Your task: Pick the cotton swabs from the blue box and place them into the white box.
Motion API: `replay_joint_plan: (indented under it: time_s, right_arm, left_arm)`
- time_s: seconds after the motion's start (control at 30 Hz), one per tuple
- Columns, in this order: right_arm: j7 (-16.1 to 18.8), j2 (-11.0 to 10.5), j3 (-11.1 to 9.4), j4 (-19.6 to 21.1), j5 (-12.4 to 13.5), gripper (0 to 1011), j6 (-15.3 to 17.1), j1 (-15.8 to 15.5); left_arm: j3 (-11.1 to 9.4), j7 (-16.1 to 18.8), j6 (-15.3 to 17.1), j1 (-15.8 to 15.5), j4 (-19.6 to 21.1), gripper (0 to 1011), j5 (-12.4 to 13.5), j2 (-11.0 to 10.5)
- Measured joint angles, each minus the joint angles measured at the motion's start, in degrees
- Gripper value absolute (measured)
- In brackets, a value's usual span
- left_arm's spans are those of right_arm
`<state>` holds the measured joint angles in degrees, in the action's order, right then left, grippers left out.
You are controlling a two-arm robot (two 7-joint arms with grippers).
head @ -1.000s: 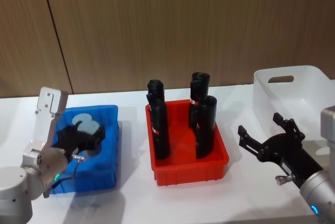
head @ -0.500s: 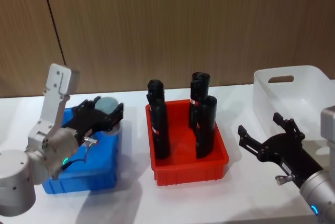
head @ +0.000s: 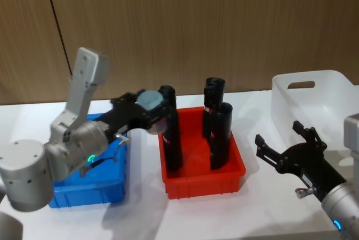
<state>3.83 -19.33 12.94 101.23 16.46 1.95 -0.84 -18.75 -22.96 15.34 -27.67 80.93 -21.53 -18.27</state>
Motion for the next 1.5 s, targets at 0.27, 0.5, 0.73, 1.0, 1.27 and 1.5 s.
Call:
replay_joint_plan:
  time_s: [0.27,0.5,0.73,1.0,1.27,1.5]
  right_arm:
    - [0.0,0.0,0.0,0.0,0.0,1002,0.0,0.0]
    - [0.0,0.0,0.0,0.0,0.0,1002,0.0,0.0]
    - [0.0,0.0,0.0,0.0,0.0,1002,0.0,0.0]
    - [0.0,0.0,0.0,0.0,0.0,1002,0.0,0.0]
    - [1.1,0.0,0.0,0.0,0.0,1002,0.6,0.2]
    - [4.1,-0.1,0.0,-0.4,0.0,1002,2.6,1.2]
  left_arm:
    - [-1.3,-6.4,1.3,-3.2,-2.2,671,-0.6,2.3]
    - [-2.6,-11.4,1.6,-6.7,-6.5,671,-1.4,5.0]
    - [-3.9,-16.4,1.0,-11.0,-12.7,671,-2.2,8.2]
    - [-4.7,-19.2,0.5,-13.6,-16.5,671,-2.6,10.1]
    - [-5.2,-20.8,0.2,-15.2,-18.8,671,-2.9,11.3]
    - [-5.4,-21.5,0.0,-15.9,-19.8,671,-3.0,11.7]
